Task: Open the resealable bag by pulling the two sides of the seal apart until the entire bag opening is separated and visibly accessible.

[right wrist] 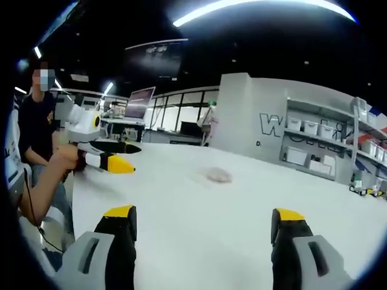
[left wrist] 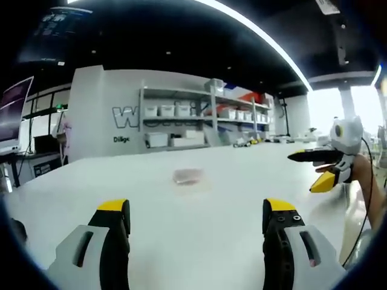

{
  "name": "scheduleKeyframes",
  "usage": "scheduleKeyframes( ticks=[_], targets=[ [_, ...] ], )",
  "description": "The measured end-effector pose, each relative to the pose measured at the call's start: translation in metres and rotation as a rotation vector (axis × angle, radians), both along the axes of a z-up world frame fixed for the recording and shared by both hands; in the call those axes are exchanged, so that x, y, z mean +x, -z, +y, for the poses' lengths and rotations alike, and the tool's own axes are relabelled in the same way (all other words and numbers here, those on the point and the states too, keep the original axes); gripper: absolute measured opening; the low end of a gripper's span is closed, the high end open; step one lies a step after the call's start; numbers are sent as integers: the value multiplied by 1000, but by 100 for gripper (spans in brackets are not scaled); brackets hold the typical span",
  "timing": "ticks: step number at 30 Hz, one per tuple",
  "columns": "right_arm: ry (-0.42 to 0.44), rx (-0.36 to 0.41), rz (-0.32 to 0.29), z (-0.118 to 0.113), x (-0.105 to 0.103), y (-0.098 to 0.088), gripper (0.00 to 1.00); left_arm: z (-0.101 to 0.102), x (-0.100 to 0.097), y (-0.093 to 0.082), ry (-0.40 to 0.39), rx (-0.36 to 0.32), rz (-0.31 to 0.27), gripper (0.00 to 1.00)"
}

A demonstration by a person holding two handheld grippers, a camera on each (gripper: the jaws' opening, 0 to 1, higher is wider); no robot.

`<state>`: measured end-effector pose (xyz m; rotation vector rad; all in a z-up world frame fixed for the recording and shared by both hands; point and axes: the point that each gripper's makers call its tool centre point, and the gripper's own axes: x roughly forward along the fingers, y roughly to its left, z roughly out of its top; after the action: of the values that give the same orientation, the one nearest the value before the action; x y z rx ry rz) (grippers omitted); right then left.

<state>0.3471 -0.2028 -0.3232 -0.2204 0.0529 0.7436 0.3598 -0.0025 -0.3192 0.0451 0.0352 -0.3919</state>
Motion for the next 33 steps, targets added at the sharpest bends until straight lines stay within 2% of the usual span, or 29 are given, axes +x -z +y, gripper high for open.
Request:
scheduleKeyframes(
  ticks=[8,15,33],
  targets=[
    [5,-7,9,-1,1,2,92,2,6,2,-14,4,4,90],
    [3,-9,12,0,2,2,92,1,4,-2,4,-29,-3,90],
    [-23,-28,-11,8,5,-11,89,1,3,-2,11,-36,-6,90]
  ],
)
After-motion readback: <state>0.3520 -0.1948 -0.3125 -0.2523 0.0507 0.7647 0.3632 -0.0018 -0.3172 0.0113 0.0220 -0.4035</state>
